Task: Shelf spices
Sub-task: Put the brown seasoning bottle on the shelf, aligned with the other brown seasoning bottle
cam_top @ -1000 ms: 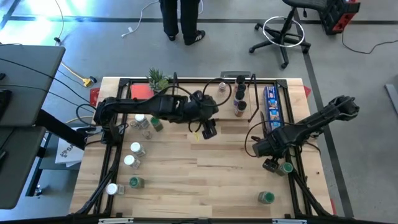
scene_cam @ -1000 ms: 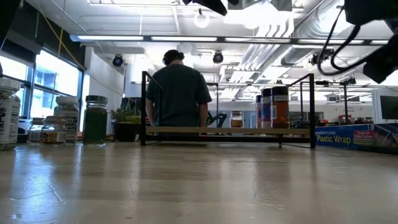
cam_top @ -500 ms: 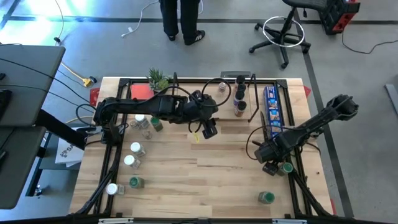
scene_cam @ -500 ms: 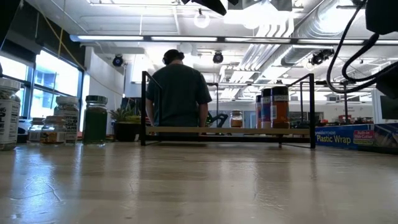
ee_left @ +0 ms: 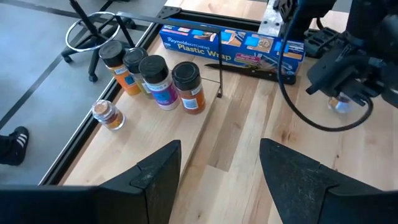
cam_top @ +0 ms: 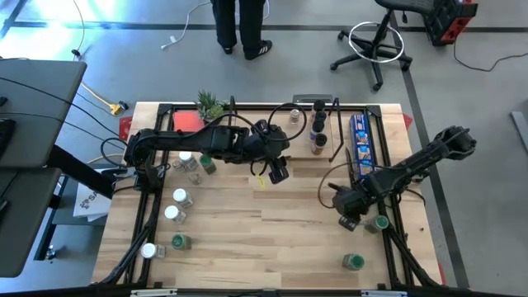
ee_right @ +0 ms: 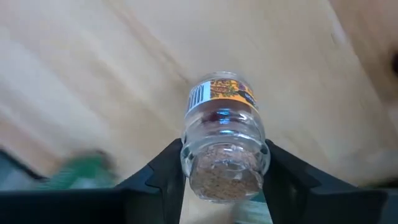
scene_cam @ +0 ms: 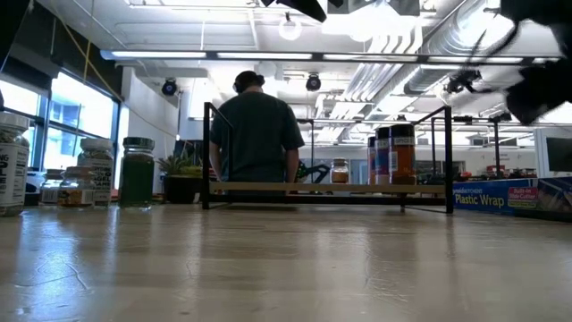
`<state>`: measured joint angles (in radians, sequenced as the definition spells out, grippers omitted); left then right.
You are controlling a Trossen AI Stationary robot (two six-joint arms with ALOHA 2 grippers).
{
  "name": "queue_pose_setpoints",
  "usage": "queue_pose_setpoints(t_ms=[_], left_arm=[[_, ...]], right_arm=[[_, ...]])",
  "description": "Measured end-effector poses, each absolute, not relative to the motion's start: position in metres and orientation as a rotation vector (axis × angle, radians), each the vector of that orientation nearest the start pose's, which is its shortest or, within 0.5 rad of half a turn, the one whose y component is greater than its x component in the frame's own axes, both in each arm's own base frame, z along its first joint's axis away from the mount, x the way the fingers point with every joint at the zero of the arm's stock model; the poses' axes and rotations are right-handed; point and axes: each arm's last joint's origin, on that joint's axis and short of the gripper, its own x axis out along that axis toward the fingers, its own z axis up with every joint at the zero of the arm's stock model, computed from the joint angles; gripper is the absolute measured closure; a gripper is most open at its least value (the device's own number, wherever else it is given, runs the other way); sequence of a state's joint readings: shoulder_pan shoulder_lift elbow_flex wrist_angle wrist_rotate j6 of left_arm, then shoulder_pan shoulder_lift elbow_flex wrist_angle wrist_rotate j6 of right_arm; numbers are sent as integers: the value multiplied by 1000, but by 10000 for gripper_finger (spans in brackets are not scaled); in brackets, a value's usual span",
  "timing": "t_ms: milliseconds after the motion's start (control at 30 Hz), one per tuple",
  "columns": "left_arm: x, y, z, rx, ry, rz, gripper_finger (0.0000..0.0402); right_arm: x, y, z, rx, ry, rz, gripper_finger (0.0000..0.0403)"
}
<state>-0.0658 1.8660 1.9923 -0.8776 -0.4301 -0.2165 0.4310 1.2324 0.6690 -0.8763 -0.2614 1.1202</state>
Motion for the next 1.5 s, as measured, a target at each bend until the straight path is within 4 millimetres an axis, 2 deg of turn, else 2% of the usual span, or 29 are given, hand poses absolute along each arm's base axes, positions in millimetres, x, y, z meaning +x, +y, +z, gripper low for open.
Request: queue_pose_setpoints(t_ms=[133, 233, 467, 600, 767, 867, 1033, 1167, 1333, 1400, 1500], left_arm=[[401, -15, 382, -19, 690, 420, 188], [401, -17, 382, -16, 690, 415, 188], [401, -22, 382, -23, 693, 394, 188], [399, -29, 380, -39, 715, 366, 188], [393, -38, 379, -49, 754, 348, 188], [383, -44, 385, -56, 768, 348, 188], [353, -41, 402, -98, 808, 403, 188], [327, -37, 413, -149, 844, 465, 188], [307, -43, 418, -155, 886, 515, 188], [307, -48, 416, -143, 889, 513, 188], [319, -56, 398, -113, 890, 449, 188]], right_arm=[[188, 73, 189, 779, 1516, -329, 245], [216, 64, 189, 744, 1509, -317, 245], [297, 50, 172, 589, 1552, -259, 245], [331, 46, 164, 525, 1592, -216, 244], [360, 37, 163, 402, 1554, -220, 177], [369, 32, 178, 351, 1488, -239, 150], [369, 28, 200, 295, 1466, -191, 143], [354, 28, 229, 256, 1423, -169, 141], [315, 28, 276, 166, 1331, -210, 140], [293, 25, 299, 166, 1266, -214, 140], [259, 21, 327, 180, 1154, -234, 140]])
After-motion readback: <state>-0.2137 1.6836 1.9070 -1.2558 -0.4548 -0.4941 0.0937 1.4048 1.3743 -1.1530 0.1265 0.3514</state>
